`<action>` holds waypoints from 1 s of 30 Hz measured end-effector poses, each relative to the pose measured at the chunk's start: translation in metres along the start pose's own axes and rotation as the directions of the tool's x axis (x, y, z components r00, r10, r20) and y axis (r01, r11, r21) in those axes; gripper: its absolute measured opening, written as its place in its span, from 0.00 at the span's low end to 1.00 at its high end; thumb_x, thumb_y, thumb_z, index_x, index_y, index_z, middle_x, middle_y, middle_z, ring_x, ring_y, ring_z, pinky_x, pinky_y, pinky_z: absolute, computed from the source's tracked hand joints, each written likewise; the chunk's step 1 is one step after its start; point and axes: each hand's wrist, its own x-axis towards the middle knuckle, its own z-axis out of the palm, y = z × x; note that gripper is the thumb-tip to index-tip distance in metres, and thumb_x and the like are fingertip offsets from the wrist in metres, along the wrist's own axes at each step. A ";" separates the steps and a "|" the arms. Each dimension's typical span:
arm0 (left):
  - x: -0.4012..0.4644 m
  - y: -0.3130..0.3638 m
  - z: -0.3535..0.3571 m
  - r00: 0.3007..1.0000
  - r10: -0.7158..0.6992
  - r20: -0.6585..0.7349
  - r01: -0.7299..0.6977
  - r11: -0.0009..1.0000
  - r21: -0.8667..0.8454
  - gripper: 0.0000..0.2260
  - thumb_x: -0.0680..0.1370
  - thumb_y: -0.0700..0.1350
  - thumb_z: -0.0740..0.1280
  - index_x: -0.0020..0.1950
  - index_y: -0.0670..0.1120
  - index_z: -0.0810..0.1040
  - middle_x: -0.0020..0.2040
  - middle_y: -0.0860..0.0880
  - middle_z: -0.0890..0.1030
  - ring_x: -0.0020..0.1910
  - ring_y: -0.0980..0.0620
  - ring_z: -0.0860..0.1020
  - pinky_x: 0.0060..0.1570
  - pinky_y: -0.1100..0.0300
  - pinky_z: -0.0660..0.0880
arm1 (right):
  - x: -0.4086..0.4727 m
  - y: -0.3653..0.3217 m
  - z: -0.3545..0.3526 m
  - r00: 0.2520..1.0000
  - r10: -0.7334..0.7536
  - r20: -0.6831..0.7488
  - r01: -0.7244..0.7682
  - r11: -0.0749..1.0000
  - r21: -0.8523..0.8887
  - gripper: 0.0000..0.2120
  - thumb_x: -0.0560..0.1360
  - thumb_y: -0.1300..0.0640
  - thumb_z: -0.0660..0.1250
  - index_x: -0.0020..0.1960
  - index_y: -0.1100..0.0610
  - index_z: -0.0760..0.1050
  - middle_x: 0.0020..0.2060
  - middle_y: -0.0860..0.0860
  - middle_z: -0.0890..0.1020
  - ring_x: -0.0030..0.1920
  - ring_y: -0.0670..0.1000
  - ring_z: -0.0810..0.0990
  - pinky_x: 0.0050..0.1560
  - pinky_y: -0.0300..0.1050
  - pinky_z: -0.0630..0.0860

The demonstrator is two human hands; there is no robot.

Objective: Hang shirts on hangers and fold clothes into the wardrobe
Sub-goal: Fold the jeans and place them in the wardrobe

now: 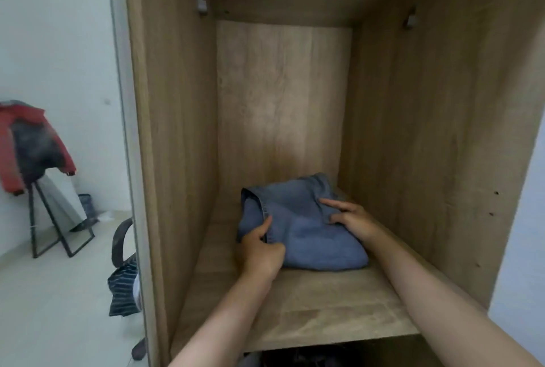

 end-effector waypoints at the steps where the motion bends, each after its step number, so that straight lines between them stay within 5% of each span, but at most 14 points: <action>1: -0.003 0.000 0.000 0.999 0.025 -0.037 -0.019 0.988 0.154 0.28 0.71 0.38 0.66 0.68 0.59 0.68 0.72 0.44 0.64 0.69 0.44 0.66 0.65 0.58 0.66 | -0.002 0.001 0.000 0.999 -0.018 -0.031 0.017 0.999 -0.045 0.22 0.71 0.72 0.66 0.58 0.49 0.78 0.61 0.58 0.78 0.59 0.52 0.77 0.52 0.35 0.75; 4: -0.006 0.008 -0.001 0.995 0.091 -0.032 -0.068 0.892 0.446 0.32 0.70 0.50 0.71 0.71 0.62 0.62 0.76 0.46 0.45 0.74 0.42 0.49 0.73 0.47 0.54 | -0.018 0.001 0.004 0.935 -0.271 -0.231 0.167 0.907 -0.387 0.20 0.72 0.60 0.72 0.61 0.47 0.76 0.69 0.58 0.71 0.70 0.52 0.66 0.65 0.35 0.64; 6: 0.004 0.012 -0.006 0.984 0.143 0.105 -0.178 0.817 0.549 0.42 0.67 0.58 0.73 0.75 0.61 0.51 0.75 0.49 0.33 0.75 0.43 0.39 0.73 0.41 0.47 | -0.030 -0.005 0.006 0.912 -0.396 -0.106 0.290 0.804 -0.519 0.26 0.69 0.46 0.74 0.64 0.37 0.70 0.73 0.52 0.63 0.75 0.51 0.54 0.71 0.43 0.54; 9: 0.026 0.010 -0.020 0.934 0.114 0.339 -0.334 0.616 0.714 0.54 0.65 0.63 0.73 0.74 0.60 0.33 0.73 0.49 0.26 0.73 0.44 0.30 0.71 0.37 0.36 | -0.038 -0.002 0.009 0.955 -0.199 0.221 0.297 0.632 -0.716 0.49 0.55 0.25 0.67 0.72 0.32 0.51 0.77 0.47 0.44 0.76 0.49 0.40 0.74 0.60 0.43; 11: 0.039 0.002 -0.025 0.900 0.077 0.428 -0.396 0.553 0.733 0.53 0.66 0.65 0.71 0.73 0.61 0.32 0.74 0.48 0.27 0.73 0.45 0.30 0.71 0.36 0.37 | -0.034 0.008 0.009 0.957 -0.117 0.267 0.288 0.530 -0.798 0.58 0.54 0.24 0.67 0.76 0.40 0.43 0.76 0.47 0.37 0.76 0.51 0.34 0.74 0.63 0.39; 15: 0.061 -0.020 -0.019 0.877 0.149 0.458 -0.454 0.573 0.683 0.52 0.58 0.75 0.63 0.68 0.66 0.31 0.74 0.48 0.28 0.74 0.45 0.32 0.73 0.39 0.42 | -0.017 0.020 0.004 0.949 -0.169 0.268 0.315 0.580 -0.751 0.63 0.51 0.21 0.63 0.78 0.47 0.44 0.76 0.48 0.40 0.76 0.51 0.36 0.73 0.45 0.39; 18: 0.075 -0.028 -0.014 0.872 0.207 0.444 -0.462 0.650 0.603 0.52 0.54 0.77 0.58 0.72 0.64 0.37 0.76 0.48 0.32 0.76 0.46 0.36 0.75 0.45 0.43 | -0.003 0.027 0.000 0.942 -0.240 0.235 0.336 0.638 -0.693 0.62 0.51 0.18 0.60 0.77 0.47 0.51 0.77 0.48 0.45 0.77 0.50 0.40 0.75 0.46 0.41; 23: 0.096 -0.041 0.001 0.878 0.283 0.386 -0.452 0.755 0.475 0.52 0.55 0.75 0.62 0.76 0.57 0.53 0.78 0.50 0.40 0.77 0.50 0.43 0.74 0.57 0.46 | 0.023 0.034 -0.003 0.922 -0.335 0.196 0.374 0.637 -0.674 0.59 0.53 0.18 0.60 0.76 0.51 0.59 0.77 0.52 0.52 0.77 0.49 0.47 0.76 0.46 0.47; 30: 0.131 -0.050 0.017 0.873 0.320 0.368 -0.464 0.776 0.428 0.49 0.59 0.70 0.70 0.75 0.57 0.57 0.78 0.50 0.42 0.77 0.51 0.47 0.75 0.55 0.51 | 0.061 0.043 -0.009 0.932 -0.327 0.158 0.343 0.653 -0.675 0.59 0.52 0.18 0.61 0.75 0.50 0.61 0.77 0.51 0.54 0.76 0.46 0.50 0.73 0.39 0.47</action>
